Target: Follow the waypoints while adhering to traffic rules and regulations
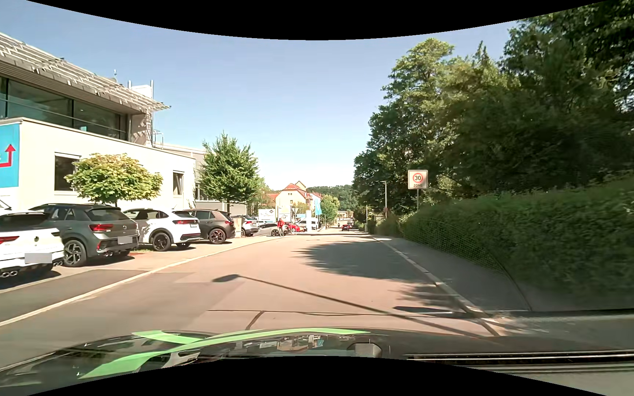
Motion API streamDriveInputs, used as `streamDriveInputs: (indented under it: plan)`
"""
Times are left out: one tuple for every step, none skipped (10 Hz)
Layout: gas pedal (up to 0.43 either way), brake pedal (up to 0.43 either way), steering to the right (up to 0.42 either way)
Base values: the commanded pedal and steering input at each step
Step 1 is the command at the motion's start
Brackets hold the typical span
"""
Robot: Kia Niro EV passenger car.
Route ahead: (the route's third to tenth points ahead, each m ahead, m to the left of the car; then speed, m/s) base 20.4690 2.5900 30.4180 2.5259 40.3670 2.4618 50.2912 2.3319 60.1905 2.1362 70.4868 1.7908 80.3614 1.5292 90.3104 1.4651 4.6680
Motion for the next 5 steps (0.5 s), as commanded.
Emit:
streamDriveInputs:
  plan:
    - [0.138, 0.000, 0.002]
    - [0.150, 0.000, 0.008]
    - [0.157, 0.000, 0.016]
    - [0.169, 0.000, 0.021]
    - [0.169, 0.000, 0.024]
